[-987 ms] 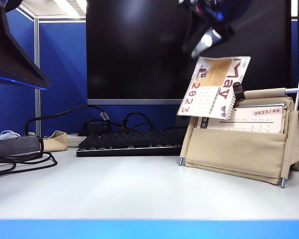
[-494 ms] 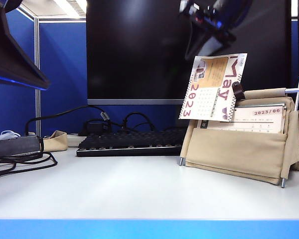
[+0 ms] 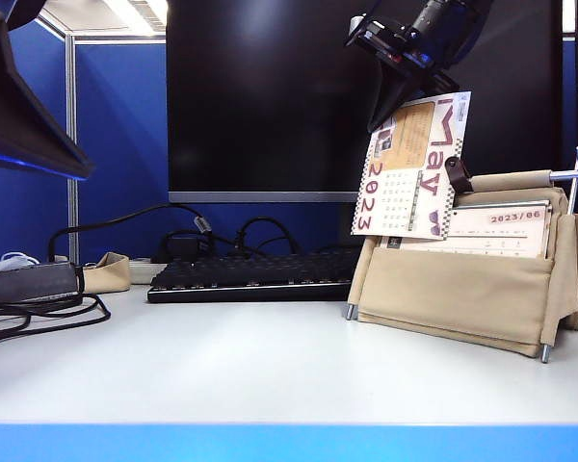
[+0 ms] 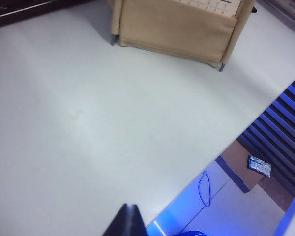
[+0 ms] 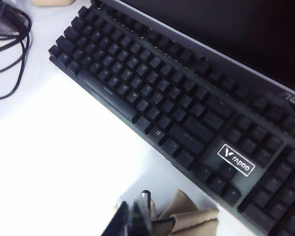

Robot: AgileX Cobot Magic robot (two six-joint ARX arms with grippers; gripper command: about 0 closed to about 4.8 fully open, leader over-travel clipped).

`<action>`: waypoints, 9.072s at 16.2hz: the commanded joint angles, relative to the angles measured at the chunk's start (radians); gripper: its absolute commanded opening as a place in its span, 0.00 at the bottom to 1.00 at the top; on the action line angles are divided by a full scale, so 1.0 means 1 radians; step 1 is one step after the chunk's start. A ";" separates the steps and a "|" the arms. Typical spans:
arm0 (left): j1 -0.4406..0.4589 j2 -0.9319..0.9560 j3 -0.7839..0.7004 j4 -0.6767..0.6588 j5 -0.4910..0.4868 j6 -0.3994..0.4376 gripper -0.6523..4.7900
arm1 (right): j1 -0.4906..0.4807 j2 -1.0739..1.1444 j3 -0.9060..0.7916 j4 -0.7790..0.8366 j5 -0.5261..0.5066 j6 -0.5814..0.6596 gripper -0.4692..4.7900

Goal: Turn one page of the calendar.

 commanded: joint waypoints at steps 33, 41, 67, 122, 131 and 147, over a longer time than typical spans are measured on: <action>0.001 -0.002 0.002 0.031 -0.029 0.034 0.11 | 0.003 -0.760 -1.037 0.673 0.187 0.303 0.08; 0.001 -0.002 0.002 0.019 -0.018 0.034 0.11 | 0.000 -0.921 -1.355 1.004 0.411 0.410 0.08; 0.000 -0.002 0.002 0.017 0.022 0.009 0.11 | -0.144 -0.977 -1.458 1.163 0.159 0.521 0.61; 0.003 -0.478 0.074 -0.032 -0.442 0.031 0.11 | 0.098 -1.038 -0.904 0.223 -0.254 -0.174 0.07; 0.003 -0.588 -0.146 -0.134 -0.476 -0.129 0.11 | 0.097 -1.904 -1.926 0.836 0.458 0.381 0.07; 0.007 -0.596 -0.422 0.091 -0.579 -0.082 0.11 | 0.102 -2.050 -2.191 0.830 0.461 0.430 0.07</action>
